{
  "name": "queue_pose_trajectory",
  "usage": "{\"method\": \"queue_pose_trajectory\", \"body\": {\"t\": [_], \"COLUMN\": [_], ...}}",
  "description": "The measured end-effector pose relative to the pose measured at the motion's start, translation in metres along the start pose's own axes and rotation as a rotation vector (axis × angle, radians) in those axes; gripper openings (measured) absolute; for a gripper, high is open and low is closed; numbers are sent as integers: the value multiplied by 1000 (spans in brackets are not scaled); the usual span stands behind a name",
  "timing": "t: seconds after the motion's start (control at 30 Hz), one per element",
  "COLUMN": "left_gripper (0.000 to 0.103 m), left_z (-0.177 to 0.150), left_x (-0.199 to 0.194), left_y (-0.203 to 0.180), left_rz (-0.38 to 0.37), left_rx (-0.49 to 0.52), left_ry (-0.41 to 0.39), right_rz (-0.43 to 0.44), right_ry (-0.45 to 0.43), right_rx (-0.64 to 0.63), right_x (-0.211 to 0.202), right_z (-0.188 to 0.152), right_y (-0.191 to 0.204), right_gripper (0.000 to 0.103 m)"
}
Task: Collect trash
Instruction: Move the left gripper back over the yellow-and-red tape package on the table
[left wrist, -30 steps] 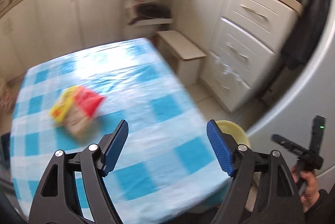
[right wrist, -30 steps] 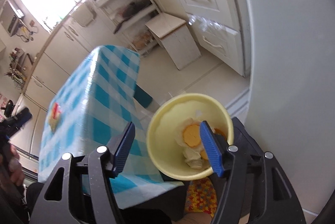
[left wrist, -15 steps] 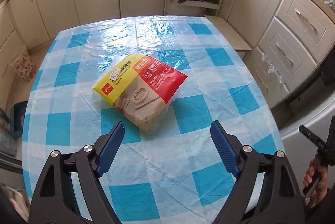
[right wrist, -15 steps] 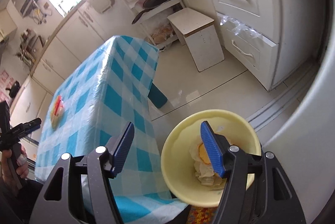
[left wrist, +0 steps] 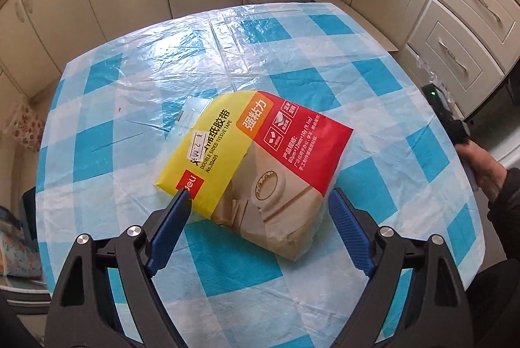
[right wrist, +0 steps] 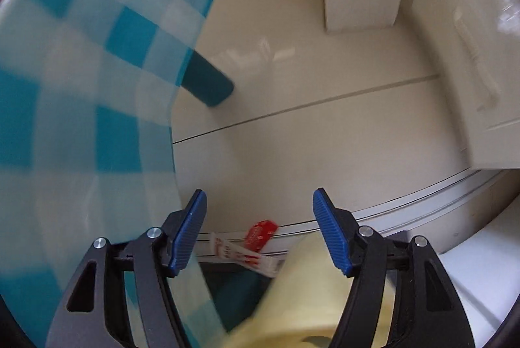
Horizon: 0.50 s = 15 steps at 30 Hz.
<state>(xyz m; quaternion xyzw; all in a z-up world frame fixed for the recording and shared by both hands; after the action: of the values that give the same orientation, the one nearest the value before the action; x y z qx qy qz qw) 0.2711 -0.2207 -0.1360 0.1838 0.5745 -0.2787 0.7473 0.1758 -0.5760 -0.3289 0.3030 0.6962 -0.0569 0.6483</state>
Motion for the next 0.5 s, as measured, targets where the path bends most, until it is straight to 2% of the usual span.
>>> {"method": "queue_pose_trajectory", "body": {"t": [0.07, 0.17, 0.23, 0.27, 0.33, 0.4, 0.43, 0.5], "left_gripper": [82, 82, 82, 82, 83, 83, 83, 85], "left_z": [2, 2, 1, 0, -1, 0, 0, 1], "left_x": [4, 9, 12, 13, 12, 12, 13, 13], "left_y": [4, 9, 12, 13, 14, 15, 17, 19], "left_rz": [-18, -61, -80, -83, -87, -99, -96, -89], "left_rx": [0, -9, -9, -1, 9, 13, 14, 14], "left_ry": [5, 16, 25, 23, 23, 21, 21, 18], "right_rz": [-23, -159, -246, -266, -312, -374, -416, -522], "right_ry": [64, 179, 288, 377, 452, 594, 671, 769], "right_rx": [22, -76, -214, -268, -433, -599, -666, -786], "right_x": [27, 72, 106, 121, 134, 153, 163, 176], "right_z": [15, 20, 8, -1, -16, -44, -59, -81], "right_y": [0, 6, 17, 23, 43, 53, 55, 55], "right_gripper": [66, 66, 66, 64, 63, 63, 63, 63]}}
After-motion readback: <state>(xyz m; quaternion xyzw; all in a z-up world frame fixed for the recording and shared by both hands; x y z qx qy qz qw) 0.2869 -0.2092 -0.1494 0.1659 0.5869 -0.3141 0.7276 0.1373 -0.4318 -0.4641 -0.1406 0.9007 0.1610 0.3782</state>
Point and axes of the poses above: each gripper's, at about its wrist camera, not at the fingertips, and x roughly the way its jaws point, y to its left, z to its top, the point moved 7 cm from there along x, roughly the way its jaws point, and after that the axes turned 11 degrees about y, right-handed, at the moved point
